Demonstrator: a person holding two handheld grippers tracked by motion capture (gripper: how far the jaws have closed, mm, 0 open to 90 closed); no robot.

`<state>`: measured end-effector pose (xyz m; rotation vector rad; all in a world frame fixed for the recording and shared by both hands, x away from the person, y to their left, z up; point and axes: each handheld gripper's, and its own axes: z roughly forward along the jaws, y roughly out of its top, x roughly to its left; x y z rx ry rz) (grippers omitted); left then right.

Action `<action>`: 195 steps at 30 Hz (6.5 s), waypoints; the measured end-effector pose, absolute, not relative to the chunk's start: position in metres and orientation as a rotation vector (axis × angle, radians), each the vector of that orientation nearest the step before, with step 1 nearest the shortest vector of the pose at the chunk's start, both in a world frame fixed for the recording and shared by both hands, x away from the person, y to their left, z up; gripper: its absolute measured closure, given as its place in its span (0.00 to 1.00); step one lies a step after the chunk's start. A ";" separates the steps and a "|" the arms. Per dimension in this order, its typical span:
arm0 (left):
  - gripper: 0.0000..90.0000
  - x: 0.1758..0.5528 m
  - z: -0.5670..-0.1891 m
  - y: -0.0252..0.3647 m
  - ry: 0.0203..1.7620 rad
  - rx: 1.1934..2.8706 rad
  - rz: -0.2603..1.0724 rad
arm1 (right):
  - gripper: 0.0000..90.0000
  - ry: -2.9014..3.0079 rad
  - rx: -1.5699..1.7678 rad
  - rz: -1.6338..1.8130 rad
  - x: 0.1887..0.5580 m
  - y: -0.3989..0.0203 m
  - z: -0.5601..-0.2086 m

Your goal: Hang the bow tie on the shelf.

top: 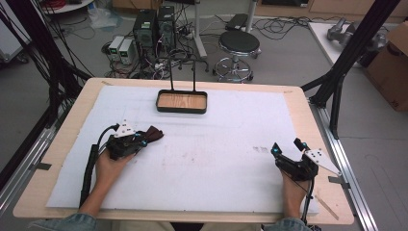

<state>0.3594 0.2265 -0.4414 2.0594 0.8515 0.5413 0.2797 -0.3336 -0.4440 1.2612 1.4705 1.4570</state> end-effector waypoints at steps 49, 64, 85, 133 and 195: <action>0.85 0.458 -0.346 0.246 0.756 1.606 0.423 | 0.12 1.527 1.208 1.390 0.280 -0.326 -0.444; 0.85 0.485 -0.326 0.245 0.800 1.482 0.434 | 0.12 1.552 1.196 1.377 0.281 -0.323 -0.443; 0.85 0.514 -0.341 0.252 0.947 1.398 0.415 | 0.12 1.560 1.197 1.378 0.281 -0.322 -0.443; 0.55 0.486 -0.340 0.273 0.969 1.481 0.477 | 0.12 1.551 1.206 1.391 0.281 -0.324 -0.443; 0.23 0.287 -0.392 0.302 0.710 1.407 0.892 | 0.12 1.559 1.199 1.395 0.285 -0.323 -0.443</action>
